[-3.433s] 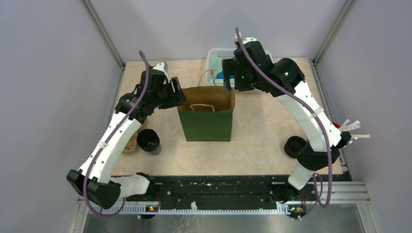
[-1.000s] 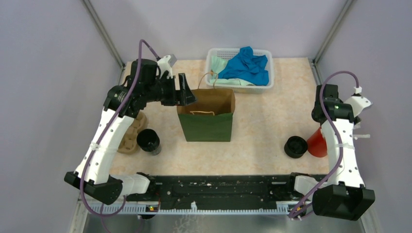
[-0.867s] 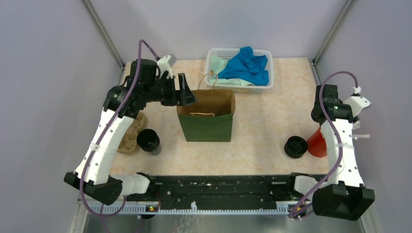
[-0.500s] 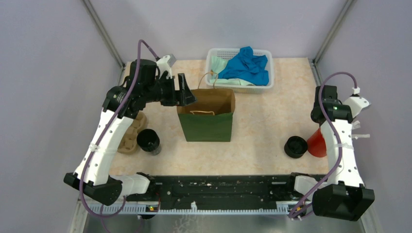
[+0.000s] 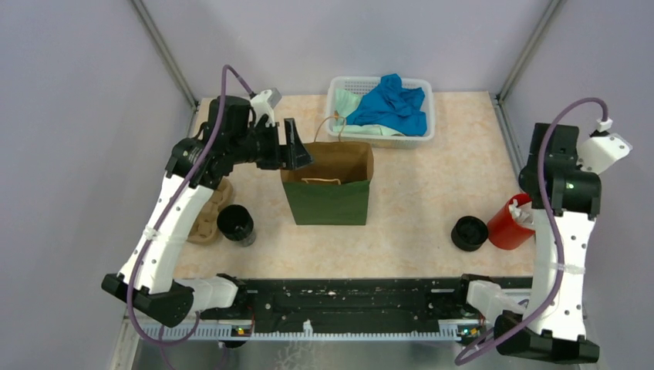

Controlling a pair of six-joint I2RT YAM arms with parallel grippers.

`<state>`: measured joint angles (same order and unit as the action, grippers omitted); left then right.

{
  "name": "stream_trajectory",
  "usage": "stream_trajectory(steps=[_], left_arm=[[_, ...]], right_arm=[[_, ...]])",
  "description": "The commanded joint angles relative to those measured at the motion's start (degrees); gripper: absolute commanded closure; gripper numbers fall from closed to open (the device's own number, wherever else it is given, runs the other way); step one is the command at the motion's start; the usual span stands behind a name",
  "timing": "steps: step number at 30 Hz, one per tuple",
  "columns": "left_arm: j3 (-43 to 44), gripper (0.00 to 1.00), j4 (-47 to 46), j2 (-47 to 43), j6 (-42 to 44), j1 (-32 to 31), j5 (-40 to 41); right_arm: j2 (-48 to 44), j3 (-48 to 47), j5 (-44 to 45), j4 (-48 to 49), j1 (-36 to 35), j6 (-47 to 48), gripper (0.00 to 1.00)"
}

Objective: Pack the takeout coffee

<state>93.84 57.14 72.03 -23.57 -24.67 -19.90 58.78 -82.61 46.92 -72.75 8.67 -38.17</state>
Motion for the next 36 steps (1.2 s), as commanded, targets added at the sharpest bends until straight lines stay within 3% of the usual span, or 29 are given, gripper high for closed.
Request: stream_trajectory(steps=[1, 5, 9, 14, 17, 19, 24, 28, 32, 36], left_arm=[[-0.3, 0.17, -3.7, -3.1, 1.4, 0.1, 0.5], [-1.4, 0.17, -4.9, -5.1, 1.7, 0.1, 1.5], [-4.3, 0.17, -7.1, -7.9, 1.0, 0.1, 2.6], [-6.3, 0.16, -9.1, -11.1, -0.2, 0.1, 5.8], [-5.5, 0.16, -8.8, -12.4, -0.2, 0.1, 8.3], [-4.8, 0.15, -8.4, -13.1, 0.0, 0.1, 9.7], [-4.9, 0.14, -7.8, -15.6, 0.5, 0.1, 13.1], [-7.1, 0.13, -8.6, -17.7, -0.8, 0.2, 14.2], [-7.7, 0.12, -9.2, -18.2, -2.3, 0.1, 14.2], [-6.3, 0.1, -8.5, -18.2, -1.7, 0.2, 14.2]], right_arm=[[-2.3, -8.0, -8.0, -5.8, 0.6, 4.4, 1.0], [-3.0, -15.5, -15.8, -9.1, 0.6, 7.6, 1.0], [-4.0, -24.3, -29.7, -7.8, 0.6, 16.6, 1.0], [-9.7, -23.5, -55.9, 10.3, 0.6, 25.6, 1.0], [-9.8, -20.3, -77.8, 23.1, 0.6, 22.7, 1.0], [-7.6, -17.1, -92.6, 33.1, 0.6, 15.9, 1.0], [-2.2, -11.8, -109.8, 49.8, 0.3, 0.4, 1.0], [4.3, -17.6, -107.9, 41.0, -8.8, 5.7, 1.0], [12.5, -27.1, -88.1, 26.2, -27.3, 15.6, 1.0], [16.8, -27.7, -75.7, 27.3, -35.0, 16.6, 1.0]])
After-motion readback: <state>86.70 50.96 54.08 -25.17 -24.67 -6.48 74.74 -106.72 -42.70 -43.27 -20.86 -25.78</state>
